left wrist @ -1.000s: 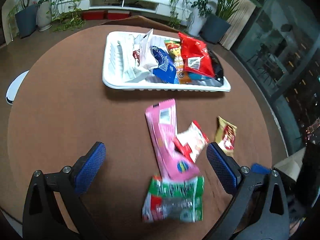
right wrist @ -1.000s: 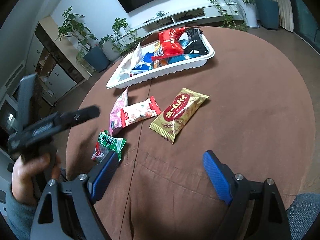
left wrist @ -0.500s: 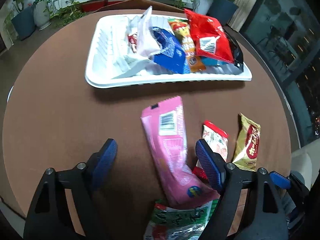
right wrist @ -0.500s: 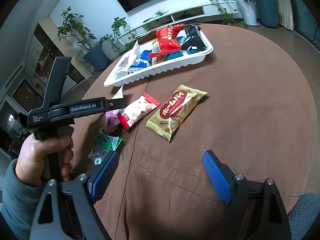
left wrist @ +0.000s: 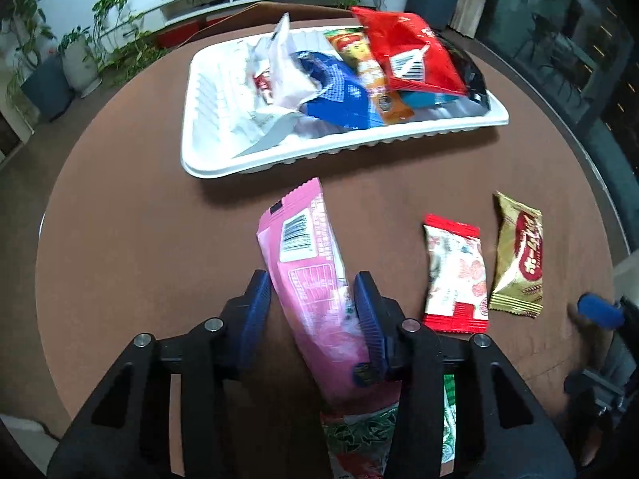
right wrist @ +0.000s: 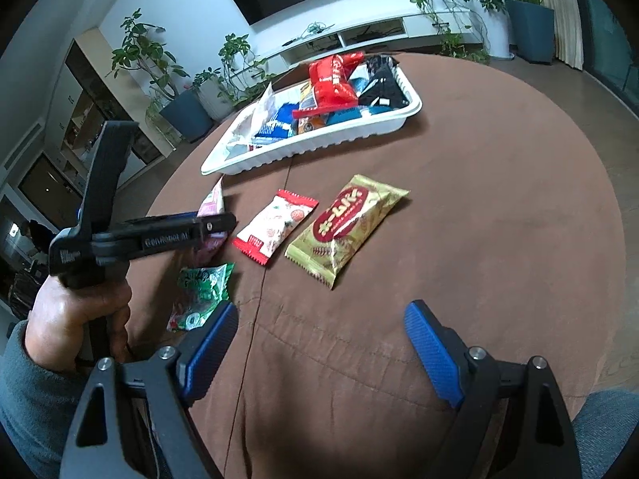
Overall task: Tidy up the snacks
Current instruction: 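Grasp the pink packet with the left tool, then grasp the gold chocolate bar with the right tool while the left tool holds the pink packet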
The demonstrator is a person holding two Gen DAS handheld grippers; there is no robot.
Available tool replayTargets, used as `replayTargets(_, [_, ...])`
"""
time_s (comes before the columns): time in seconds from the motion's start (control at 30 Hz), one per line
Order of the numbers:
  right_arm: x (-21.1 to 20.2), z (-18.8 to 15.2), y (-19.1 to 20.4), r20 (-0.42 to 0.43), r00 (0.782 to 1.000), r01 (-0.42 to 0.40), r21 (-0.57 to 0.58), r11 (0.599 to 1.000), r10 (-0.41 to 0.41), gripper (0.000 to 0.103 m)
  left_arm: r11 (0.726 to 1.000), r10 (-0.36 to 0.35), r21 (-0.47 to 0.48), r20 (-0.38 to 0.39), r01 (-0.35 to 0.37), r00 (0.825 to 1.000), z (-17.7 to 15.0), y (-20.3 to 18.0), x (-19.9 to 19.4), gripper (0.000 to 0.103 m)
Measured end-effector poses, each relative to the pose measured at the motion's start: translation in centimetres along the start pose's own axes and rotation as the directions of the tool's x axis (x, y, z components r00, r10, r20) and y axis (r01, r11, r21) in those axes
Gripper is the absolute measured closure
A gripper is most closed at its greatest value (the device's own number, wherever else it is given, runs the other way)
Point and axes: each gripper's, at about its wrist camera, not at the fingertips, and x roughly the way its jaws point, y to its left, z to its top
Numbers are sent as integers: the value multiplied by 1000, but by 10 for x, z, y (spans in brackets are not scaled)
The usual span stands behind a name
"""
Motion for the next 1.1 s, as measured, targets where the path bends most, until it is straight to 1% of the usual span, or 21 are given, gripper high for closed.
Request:
replayTargets(0.07, [-1, 3, 0, 11, 1000, 20, -5, 1000, -20, 15, 1000, 7, 18, 14, -8, 1000, -4, -3, -3, 62])
replayTargets(0.2, [0, 12, 0, 15, 998, 54, -13, 998, -54, 16, 999, -2, 33, 23, 1, 1000, -6, -2, -4, 74])
replayTargets(0.4, [9, 27, 3, 4, 996, 85, -24, 996, -85, 22, 999, -23, 28, 45, 22, 999, -14, 7, -10, 77])
replayTargets(0.5, [18, 33, 5, -13, 996, 85, -24, 996, -85, 27, 999, -39, -3, 71, 40, 997, -20, 17, -17, 78])
replayTargets(0.57, [26, 38, 4, -35, 996, 85, -15, 996, -85, 28, 998, -51, -24, 89, 53, 995, -24, 23, -23, 78])
replayTargets(0.63, [33, 41, 4, -53, 995, 87, -3, 996, -87, 32, 996, -69, -47, 104, 74, 992, -29, 29, -29, 78])
replayTargets(0.73, [40, 45, 2, -68, 994, 89, 16, 996, -88, 33, 990, -105, -80, 124, 116, 987, -38, 39, -38, 78])
replayTargets(0.8, [45, 48, 3, -78, 992, 101, 14, 995, -100, 34, 988, -116, -90, 127, 127, 985, -44, 42, -40, 78])
replayTargets(0.9, [52, 50, 6, -102, 989, 112, 13, 994, -111, 37, 985, -129, -102, 132, 143, 983, -52, 45, -42, 77])
replayTargets(1.1, [63, 57, 15, -112, 981, 158, -26, 987, -160, 37, 978, -161, -114, 142, 177, 977, -65, 41, -45, 78])
